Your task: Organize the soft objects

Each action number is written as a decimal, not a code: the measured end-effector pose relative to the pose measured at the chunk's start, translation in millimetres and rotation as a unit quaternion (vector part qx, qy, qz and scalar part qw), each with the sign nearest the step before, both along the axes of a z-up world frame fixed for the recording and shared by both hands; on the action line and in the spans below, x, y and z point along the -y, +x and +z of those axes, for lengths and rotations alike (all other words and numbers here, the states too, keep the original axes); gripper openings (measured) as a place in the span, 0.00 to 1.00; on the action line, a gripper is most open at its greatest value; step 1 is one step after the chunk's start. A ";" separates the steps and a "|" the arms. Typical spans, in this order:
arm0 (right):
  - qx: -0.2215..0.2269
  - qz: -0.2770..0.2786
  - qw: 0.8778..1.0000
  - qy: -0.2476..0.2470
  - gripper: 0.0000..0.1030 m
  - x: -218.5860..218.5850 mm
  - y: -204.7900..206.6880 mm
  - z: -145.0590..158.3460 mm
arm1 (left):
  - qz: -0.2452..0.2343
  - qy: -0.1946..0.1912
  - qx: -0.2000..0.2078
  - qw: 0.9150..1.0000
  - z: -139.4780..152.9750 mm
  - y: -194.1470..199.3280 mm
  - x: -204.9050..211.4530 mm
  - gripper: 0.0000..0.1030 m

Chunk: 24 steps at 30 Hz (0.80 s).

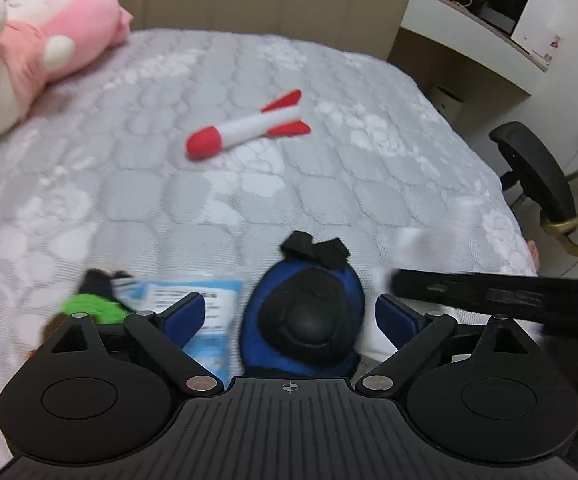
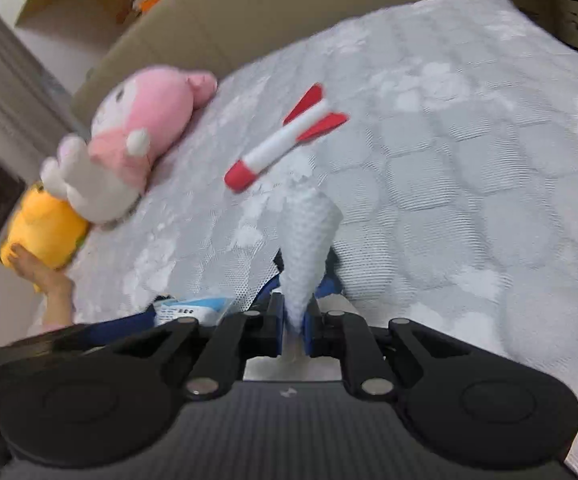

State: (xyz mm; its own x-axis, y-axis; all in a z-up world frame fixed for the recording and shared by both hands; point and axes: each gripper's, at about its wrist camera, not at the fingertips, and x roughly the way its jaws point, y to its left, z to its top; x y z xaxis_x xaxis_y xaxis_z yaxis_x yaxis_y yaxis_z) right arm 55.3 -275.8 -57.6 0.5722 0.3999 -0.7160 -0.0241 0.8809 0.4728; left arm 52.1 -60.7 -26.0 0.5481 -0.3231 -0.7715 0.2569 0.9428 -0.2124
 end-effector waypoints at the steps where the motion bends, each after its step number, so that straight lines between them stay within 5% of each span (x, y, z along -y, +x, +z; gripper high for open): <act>1: -0.007 0.007 1.000 -0.006 0.12 -8.0 5.7 -4.4 | 0.000 0.000 0.002 1.000 1.8 -1.8 -3.6 0.94; 5: -0.046 0.034 0.998 -0.025 0.13 -31.3 8.3 -24.8 | 0.011 0.010 0.001 1.000 0.9 -4.9 -22.3 0.95; 14: -0.031 0.063 0.988 -0.139 0.17 -38.0 -25.3 -21.2 | 0.038 0.030 -0.017 0.999 -3.9 -19.4 -45.7 0.96; 20: -0.027 0.036 0.991 -0.122 0.17 -29.2 -14.9 -9.8 | 0.043 0.043 -0.013 0.998 -1.5 -26.9 -49.0 0.96; 23: 0.013 0.037 0.995 -0.096 0.18 -28.8 -11.7 11.1 | 0.041 0.050 -0.014 0.998 -1.5 -30.4 -50.0 0.96; 24: 0.030 0.040 0.995 -0.085 0.25 -28.4 -10.2 20.5 | 0.041 0.049 -0.016 0.998 -1.9 -31.0 -50.9 0.96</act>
